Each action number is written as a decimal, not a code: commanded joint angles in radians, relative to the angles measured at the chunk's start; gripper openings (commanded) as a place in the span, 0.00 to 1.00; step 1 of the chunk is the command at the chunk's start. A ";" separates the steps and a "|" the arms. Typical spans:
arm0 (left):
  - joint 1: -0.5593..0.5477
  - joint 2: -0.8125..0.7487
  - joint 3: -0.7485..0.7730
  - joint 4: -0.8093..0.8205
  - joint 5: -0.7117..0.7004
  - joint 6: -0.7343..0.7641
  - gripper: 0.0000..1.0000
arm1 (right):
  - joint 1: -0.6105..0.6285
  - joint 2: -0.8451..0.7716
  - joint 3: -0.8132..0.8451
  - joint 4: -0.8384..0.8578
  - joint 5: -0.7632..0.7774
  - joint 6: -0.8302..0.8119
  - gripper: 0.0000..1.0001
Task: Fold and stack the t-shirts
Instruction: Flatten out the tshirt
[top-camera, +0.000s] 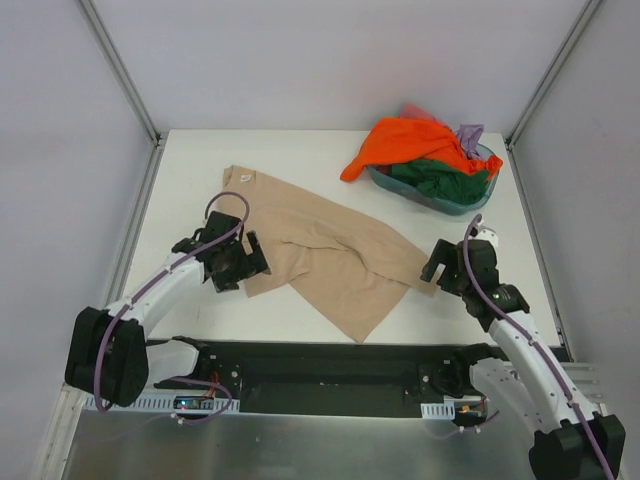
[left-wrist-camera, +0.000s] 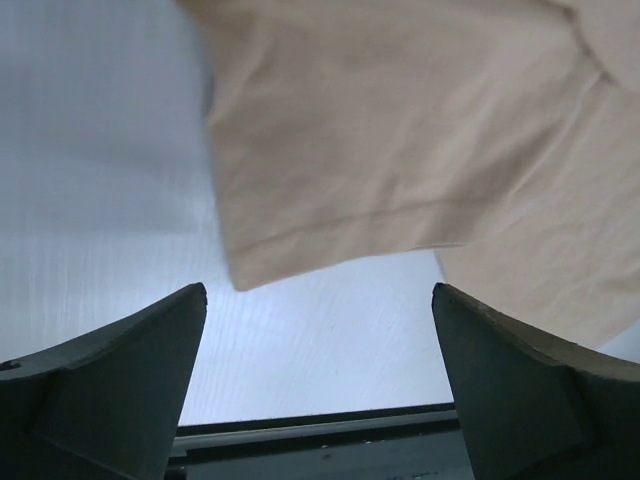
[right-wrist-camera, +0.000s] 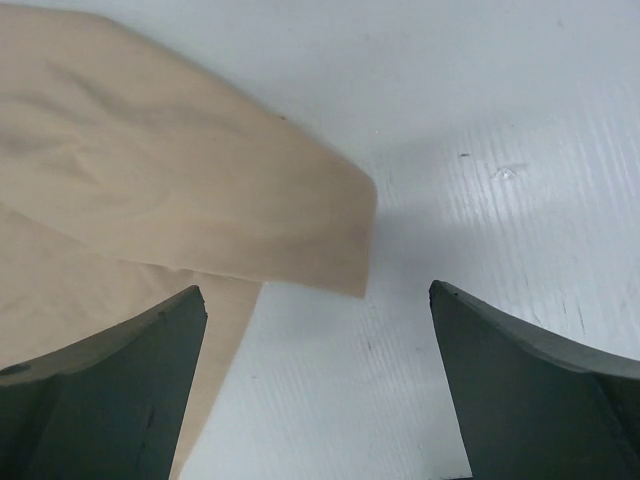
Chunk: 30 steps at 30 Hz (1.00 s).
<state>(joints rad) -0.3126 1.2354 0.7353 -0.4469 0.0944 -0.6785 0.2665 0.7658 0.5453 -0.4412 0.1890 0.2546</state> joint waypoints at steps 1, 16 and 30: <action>0.003 -0.079 -0.088 -0.067 -0.045 -0.087 0.89 | -0.007 -0.069 -0.025 -0.036 0.052 0.009 0.96; 0.003 0.159 -0.027 -0.067 -0.074 -0.064 0.46 | -0.007 0.009 -0.010 -0.076 0.055 -0.015 0.96; 0.003 0.305 0.027 -0.038 -0.048 -0.047 0.05 | -0.010 0.024 -0.008 -0.076 0.075 -0.031 0.96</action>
<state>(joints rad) -0.3080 1.4826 0.7681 -0.5591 0.0593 -0.7364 0.2638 0.7895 0.5133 -0.5064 0.2359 0.2413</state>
